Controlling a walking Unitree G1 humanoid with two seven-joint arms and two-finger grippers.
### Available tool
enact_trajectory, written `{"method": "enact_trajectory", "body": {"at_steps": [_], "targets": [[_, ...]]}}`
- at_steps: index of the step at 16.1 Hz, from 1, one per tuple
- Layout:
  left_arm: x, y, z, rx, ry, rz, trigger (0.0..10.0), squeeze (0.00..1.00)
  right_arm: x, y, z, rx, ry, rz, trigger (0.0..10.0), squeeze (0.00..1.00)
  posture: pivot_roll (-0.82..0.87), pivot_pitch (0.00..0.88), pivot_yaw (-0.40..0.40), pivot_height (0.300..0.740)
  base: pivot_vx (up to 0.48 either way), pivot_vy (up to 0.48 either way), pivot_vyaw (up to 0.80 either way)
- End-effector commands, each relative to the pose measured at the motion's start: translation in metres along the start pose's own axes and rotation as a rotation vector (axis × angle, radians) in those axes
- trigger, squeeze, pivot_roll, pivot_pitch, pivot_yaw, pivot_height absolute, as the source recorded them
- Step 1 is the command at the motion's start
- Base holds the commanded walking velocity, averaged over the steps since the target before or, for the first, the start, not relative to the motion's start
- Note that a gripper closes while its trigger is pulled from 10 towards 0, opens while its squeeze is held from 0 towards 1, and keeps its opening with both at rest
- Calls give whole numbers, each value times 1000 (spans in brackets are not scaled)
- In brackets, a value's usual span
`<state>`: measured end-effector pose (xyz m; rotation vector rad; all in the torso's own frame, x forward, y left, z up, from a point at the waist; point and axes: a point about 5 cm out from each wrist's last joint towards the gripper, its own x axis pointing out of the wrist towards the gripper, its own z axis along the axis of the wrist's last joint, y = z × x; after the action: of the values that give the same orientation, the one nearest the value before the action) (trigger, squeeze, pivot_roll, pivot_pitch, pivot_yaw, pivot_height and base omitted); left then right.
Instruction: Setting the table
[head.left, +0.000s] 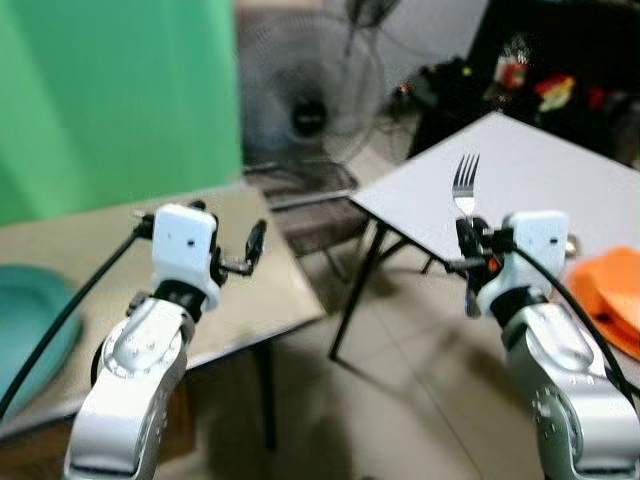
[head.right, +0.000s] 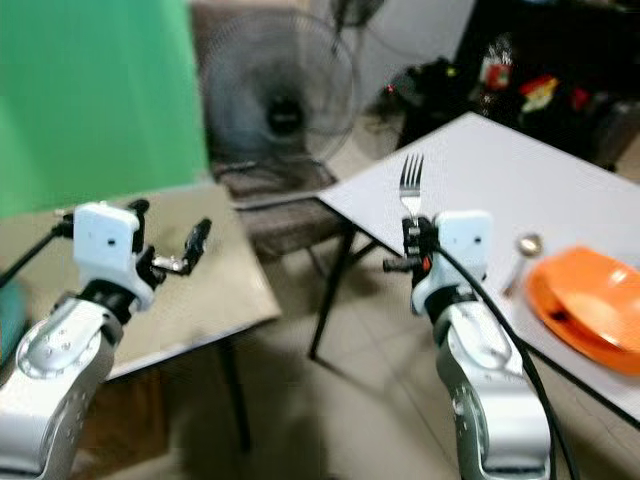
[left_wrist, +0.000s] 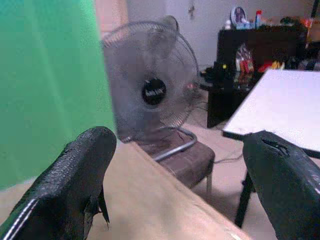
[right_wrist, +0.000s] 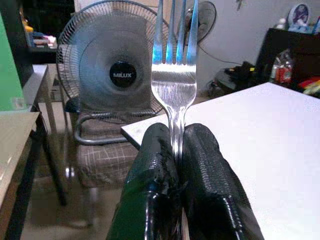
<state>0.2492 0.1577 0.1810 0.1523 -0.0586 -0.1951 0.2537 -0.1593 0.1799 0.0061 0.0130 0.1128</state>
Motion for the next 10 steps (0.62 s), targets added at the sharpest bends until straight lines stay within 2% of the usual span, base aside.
{"method": "enact_trajectory", "body": {"at_steps": [1, 8, 10], "targets": [[2, -5, 1, -9, -3, -16, 10000, 196, -3, -8, 0, -2, 7, -42, 10000, 0, -1, 0, -54, 740, 0, -480, -800], [9, -7, 5, -16, -15, -29, 10000, 204, -4, -8, 4, 2, -6, -70, 10000, 0, -25, 0, -18, 740, 0, -480, -800], [11, -7, 7, -35, -27, -28, 10000, 200, -4, -9, 8, -16, -29, -66, 10000, 0, -37, 0, -3, 740, 0, -480, 0]]}}
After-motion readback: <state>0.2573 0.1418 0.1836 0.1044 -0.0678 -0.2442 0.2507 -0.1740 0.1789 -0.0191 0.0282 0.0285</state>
